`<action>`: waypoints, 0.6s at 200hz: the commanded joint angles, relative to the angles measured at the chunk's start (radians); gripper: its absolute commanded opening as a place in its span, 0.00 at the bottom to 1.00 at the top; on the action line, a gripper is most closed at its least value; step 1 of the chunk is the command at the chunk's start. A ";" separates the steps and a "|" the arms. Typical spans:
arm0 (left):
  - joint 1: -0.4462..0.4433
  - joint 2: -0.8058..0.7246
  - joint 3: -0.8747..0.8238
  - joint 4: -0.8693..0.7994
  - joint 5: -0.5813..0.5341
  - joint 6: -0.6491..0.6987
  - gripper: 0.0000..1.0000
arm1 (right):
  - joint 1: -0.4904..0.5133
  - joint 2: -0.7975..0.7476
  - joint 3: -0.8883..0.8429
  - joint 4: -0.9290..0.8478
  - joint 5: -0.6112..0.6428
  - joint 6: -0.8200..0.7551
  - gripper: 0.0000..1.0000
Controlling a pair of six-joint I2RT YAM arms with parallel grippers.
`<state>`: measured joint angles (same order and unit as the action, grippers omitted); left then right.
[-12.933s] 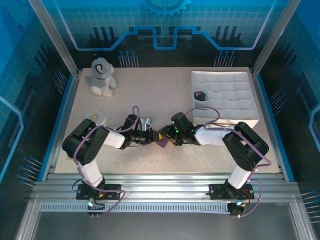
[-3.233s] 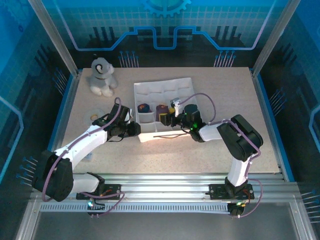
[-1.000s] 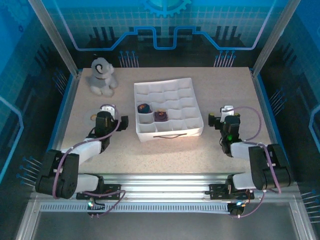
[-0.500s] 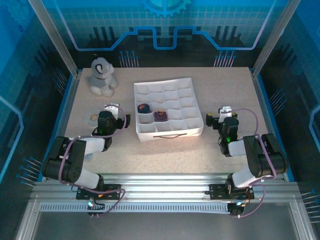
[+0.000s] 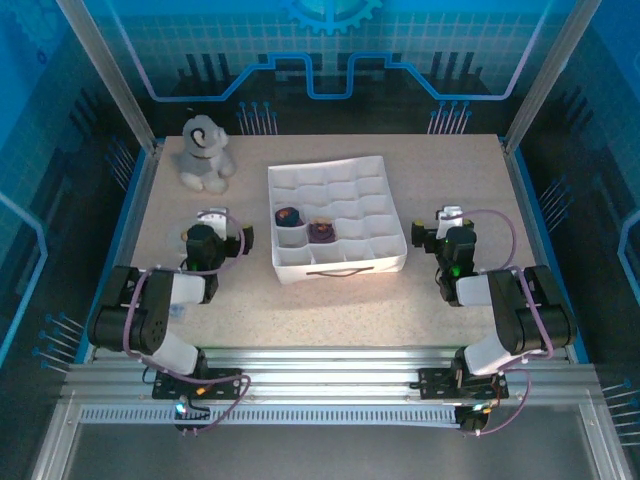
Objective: Roll the socks
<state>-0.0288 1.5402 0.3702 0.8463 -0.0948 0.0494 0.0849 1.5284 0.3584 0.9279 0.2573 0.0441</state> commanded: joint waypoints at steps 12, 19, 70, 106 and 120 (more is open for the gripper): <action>0.009 0.011 0.011 0.079 0.024 -0.026 0.99 | 0.006 0.008 0.013 0.009 0.019 -0.010 1.00; 0.009 0.010 0.014 0.069 0.025 -0.028 0.99 | 0.006 0.009 0.014 0.008 0.020 -0.012 1.00; 0.009 0.010 0.013 0.073 0.023 -0.028 0.99 | 0.007 0.009 0.013 0.009 0.020 -0.012 1.00; 0.009 0.011 0.015 0.071 0.024 -0.028 0.99 | 0.006 0.009 0.013 0.009 0.019 -0.011 1.00; 0.009 0.011 0.015 0.070 0.025 -0.028 0.99 | 0.006 0.009 0.014 0.009 0.017 -0.013 1.00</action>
<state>-0.0288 1.5467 0.3698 0.8749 -0.0883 0.0319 0.0849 1.5284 0.3584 0.9276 0.2573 0.0437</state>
